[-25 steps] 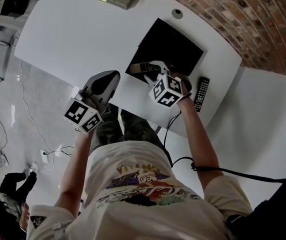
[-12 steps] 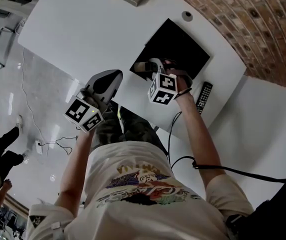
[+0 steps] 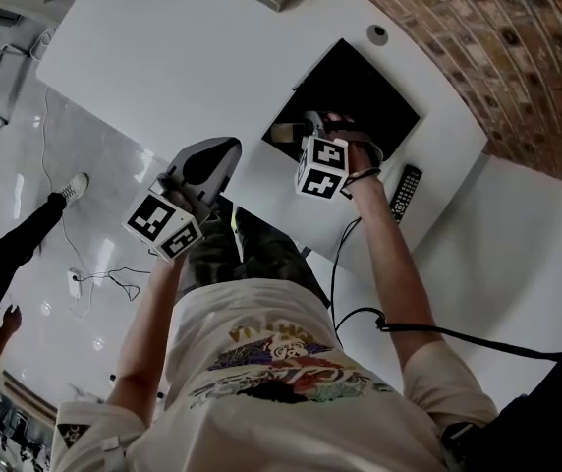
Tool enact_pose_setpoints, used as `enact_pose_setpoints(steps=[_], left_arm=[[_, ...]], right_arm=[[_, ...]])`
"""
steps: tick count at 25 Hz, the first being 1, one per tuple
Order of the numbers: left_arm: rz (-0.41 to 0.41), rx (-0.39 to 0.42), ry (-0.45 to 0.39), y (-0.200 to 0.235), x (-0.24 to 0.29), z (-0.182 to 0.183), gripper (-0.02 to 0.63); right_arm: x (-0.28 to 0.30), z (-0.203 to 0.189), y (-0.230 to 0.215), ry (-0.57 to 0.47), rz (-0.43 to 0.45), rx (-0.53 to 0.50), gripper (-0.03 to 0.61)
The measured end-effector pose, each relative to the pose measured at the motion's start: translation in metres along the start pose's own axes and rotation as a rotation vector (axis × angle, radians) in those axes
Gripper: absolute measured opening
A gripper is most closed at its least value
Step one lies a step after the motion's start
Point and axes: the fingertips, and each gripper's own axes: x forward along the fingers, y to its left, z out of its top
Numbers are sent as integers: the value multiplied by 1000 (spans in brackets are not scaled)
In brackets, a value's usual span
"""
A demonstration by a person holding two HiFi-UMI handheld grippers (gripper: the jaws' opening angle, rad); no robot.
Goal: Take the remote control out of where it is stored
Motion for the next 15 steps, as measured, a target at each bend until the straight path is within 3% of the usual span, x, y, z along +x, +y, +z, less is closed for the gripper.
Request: enact_pose_setpoints(steps=[3,15], left_arm=[[-4,-5,-1,2,-1,0,3],[-41,-31,11,4,-2,-6,3]], right_arm=[[5,-8,5,82,17,-60,239],[7,-9,8,125,55,-69,236]])
